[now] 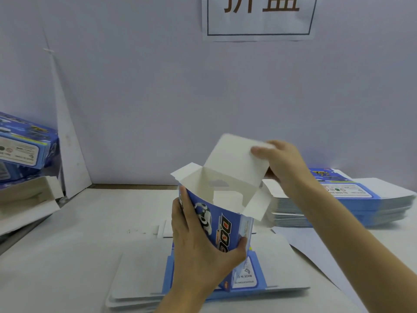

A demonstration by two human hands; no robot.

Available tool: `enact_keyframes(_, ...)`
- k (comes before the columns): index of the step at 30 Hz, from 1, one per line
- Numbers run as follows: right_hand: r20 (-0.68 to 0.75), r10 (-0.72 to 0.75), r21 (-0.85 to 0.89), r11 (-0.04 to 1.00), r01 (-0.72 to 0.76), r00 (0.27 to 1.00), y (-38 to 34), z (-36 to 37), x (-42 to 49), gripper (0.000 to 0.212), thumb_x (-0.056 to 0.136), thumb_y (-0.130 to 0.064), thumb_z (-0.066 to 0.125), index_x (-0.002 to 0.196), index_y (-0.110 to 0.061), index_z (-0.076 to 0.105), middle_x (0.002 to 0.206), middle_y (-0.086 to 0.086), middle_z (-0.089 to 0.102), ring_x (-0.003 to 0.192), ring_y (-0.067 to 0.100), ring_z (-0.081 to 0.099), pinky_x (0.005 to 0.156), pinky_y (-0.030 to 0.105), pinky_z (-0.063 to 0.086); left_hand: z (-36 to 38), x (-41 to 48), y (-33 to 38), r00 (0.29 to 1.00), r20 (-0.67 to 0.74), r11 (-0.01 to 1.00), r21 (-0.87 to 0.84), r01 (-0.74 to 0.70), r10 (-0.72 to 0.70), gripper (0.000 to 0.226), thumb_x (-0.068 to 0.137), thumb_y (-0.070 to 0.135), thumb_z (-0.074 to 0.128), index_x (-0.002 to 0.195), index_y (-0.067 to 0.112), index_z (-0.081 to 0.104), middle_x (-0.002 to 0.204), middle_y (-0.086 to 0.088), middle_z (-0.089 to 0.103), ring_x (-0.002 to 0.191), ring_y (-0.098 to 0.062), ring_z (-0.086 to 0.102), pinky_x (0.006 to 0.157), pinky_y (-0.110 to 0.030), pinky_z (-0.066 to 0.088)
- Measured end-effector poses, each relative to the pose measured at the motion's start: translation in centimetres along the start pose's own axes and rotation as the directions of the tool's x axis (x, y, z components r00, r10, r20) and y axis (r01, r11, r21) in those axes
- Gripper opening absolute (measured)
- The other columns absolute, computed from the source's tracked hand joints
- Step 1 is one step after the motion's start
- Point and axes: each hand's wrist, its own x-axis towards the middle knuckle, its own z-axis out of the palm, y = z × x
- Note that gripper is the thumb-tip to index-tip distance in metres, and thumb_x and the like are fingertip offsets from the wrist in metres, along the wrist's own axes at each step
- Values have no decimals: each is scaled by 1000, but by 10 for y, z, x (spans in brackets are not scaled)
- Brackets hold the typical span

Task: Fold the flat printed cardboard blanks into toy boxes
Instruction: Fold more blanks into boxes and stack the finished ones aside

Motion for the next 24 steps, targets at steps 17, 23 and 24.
enact_keyframes(17, 152, 238, 451, 847, -281, 959, 18, -7, -5, 51, 97, -52, 39, 75, -13, 62, 55, 2, 66, 50, 18, 63, 51, 25, 50, 0, 2, -1, 999, -11, 999, -28, -33, 33, 130, 50, 66, 74, 134, 57, -26, 149, 15, 13, 139, -11, 23, 106, -43, 43)
enact_keyframes(23, 171, -165, -106, 977, 185, 971, -18, 2, -2, 3, 87, -16, 66, 90, -18, 65, 79, 1, 67, 63, 11, 67, 47, 25, 55, 2, 2, -2, 999, -29, 1000, -27, -13, 12, 124, 53, 69, 75, 142, 47, -8, 150, 6, 20, 136, -15, 30, 103, -49, 46)
enact_keyframes(24, 164, -207, -172, 957, 234, 964, -17, 3, -2, 14, 87, -11, 65, 98, -19, 63, 87, 1, 65, 70, 12, 67, 49, 27, 57, 2, 3, -2, 999, -32, 1000, -25, -7, 7, 123, 52, 69, 75, 141, 48, -8, 150, 6, 20, 136, -15, 30, 103, -48, 46)
